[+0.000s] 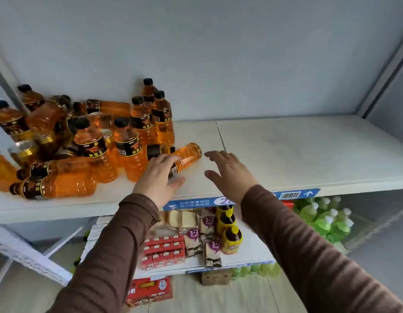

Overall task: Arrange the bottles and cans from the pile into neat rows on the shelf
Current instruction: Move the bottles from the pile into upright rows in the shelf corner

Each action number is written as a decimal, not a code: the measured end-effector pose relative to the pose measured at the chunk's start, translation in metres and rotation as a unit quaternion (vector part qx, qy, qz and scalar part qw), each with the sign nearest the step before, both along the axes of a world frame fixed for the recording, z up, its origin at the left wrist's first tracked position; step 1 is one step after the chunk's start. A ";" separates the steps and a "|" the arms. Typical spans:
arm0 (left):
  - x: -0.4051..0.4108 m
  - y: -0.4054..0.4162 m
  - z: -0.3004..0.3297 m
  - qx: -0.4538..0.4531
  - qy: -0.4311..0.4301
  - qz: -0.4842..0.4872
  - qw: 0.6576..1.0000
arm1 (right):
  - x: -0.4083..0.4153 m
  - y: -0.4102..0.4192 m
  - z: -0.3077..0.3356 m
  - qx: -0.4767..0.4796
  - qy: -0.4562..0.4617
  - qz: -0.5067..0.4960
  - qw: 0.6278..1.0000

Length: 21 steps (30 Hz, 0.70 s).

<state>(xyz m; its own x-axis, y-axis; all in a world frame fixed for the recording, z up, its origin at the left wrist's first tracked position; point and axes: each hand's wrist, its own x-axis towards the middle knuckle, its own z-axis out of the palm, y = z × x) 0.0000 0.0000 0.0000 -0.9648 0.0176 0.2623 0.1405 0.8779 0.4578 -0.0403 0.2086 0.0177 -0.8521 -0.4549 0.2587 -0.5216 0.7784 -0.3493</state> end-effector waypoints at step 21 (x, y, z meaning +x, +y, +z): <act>-0.011 -0.008 -0.017 0.139 0.239 0.420 0.864 | -0.156 -0.070 -0.032 0.136 0.034 0.357 0.923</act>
